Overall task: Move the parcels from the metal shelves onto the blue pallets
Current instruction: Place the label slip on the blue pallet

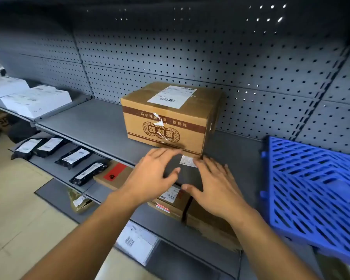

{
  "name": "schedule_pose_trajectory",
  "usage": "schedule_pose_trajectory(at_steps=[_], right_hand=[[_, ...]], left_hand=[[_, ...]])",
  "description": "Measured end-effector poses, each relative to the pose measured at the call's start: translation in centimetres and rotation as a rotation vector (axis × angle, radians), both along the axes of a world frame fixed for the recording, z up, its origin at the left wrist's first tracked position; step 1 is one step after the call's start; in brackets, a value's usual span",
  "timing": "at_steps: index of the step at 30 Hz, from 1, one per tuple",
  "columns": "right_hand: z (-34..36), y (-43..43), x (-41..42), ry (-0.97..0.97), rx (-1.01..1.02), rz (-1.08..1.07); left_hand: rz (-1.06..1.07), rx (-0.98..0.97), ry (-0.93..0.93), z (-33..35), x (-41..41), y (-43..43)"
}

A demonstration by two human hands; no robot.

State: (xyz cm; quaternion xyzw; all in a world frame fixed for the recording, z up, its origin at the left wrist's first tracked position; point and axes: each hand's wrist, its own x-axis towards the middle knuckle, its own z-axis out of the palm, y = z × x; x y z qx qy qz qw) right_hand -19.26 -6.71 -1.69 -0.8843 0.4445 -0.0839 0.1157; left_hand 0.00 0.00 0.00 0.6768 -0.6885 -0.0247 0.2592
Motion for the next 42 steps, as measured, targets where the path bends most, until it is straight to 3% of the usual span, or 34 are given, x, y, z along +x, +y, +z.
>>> schedule_pose_trajectory(at_steps=[10, 20, 27, 32, 37, 42], right_hand=[[-1.5, 2.7, -0.4, 0.063, -0.131, -0.048], [-5.0, 5.8, -0.2, -0.294, -0.418, -0.216], [-5.3, 7.5, 1.1, -0.435, -0.549, -0.245], [-4.0, 10.4, 2.1, -0.564, -0.586, -0.332], [-2.2, 14.3, 3.6, -0.648, -0.658, -0.431], [-1.1, 16.7, 3.9, -0.624, -0.732, -0.459]], left_hand=[[-0.192, 0.005, -0.031, -1.4, 2.9, -2.6], [-0.421, 0.014, 0.022, -2.6, 4.8, -2.6], [-0.509, -0.007, 0.097, -2.7, 6.2, -1.6], [-0.523, 0.007, 0.313, -1.8, 5.9, 0.7], [-0.511, 0.279, 0.793, -0.9, 5.1, 3.6], [-0.594, 0.422, 1.074, 0.1, 3.0, 6.0]])
